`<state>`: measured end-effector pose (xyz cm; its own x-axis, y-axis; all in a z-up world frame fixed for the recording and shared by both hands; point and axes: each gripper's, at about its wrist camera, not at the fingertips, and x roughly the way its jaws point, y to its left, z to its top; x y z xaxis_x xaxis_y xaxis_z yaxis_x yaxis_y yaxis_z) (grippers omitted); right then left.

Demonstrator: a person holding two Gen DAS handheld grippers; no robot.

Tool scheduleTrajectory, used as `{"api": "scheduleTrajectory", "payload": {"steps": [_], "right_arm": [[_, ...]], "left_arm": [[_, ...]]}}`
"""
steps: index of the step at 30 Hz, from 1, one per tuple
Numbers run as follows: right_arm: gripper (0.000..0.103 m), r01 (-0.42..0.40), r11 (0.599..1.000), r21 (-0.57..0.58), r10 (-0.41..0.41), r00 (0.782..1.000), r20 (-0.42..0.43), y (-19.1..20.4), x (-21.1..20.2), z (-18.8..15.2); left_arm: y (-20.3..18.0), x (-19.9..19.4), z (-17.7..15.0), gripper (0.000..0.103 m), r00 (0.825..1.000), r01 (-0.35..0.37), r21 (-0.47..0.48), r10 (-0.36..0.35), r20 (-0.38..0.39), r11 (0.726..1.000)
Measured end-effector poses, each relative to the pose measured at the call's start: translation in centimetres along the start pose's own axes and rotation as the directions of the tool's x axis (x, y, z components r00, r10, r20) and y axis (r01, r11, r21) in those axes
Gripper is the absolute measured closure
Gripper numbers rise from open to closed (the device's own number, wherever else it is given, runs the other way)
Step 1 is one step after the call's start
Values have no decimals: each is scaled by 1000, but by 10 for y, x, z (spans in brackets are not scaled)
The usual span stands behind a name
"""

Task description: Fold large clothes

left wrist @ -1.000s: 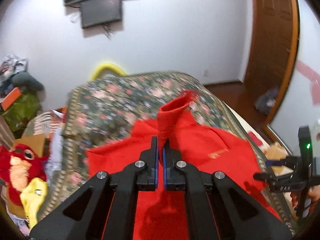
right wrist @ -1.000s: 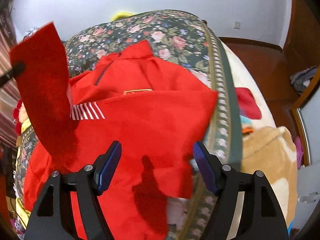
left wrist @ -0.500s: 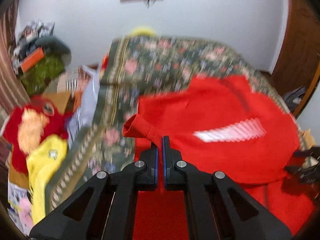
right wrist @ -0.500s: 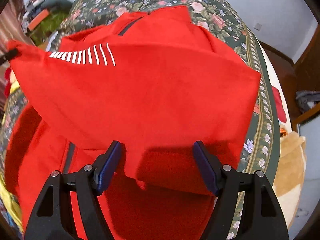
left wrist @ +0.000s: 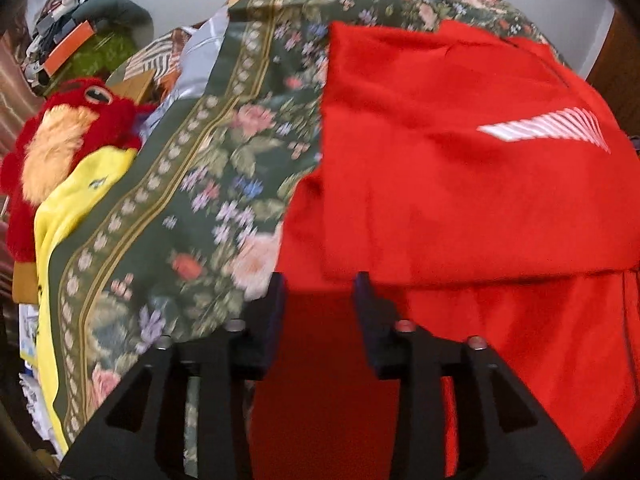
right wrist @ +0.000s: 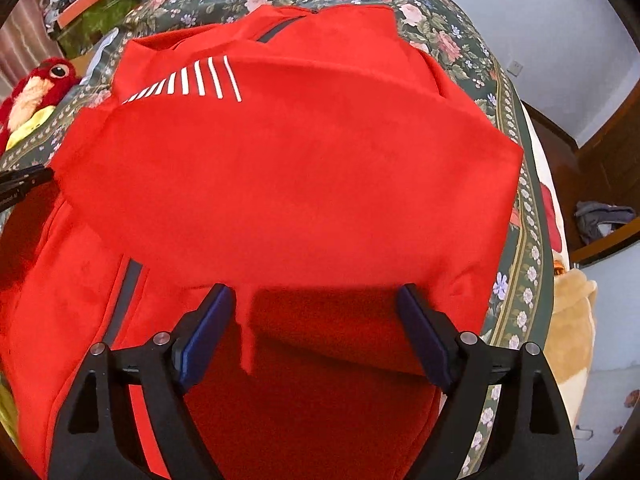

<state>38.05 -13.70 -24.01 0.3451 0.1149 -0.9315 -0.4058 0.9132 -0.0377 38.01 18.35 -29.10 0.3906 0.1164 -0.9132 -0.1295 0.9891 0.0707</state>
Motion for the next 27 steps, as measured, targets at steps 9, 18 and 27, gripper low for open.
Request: {"api": "scheduleTrajectory", "payload": {"steps": [9, 18, 27], "right_arm": [[21, -5, 999, -46, 5, 1000, -7, 3, -24, -4], [21, 17, 999, -42, -10, 987, 161, -18, -73, 33], [20, -59, 990, 127, 27, 970, 241, -65, -63, 102]], "left_arm": [[6, -42, 2, 41, 999, 32, 18, -33, 35, 999], [-31, -90, 69, 22, 972, 123, 69, -134, 191, 990], [-81, -56, 159, 20, 957, 193, 76, -205, 206, 978]]}}
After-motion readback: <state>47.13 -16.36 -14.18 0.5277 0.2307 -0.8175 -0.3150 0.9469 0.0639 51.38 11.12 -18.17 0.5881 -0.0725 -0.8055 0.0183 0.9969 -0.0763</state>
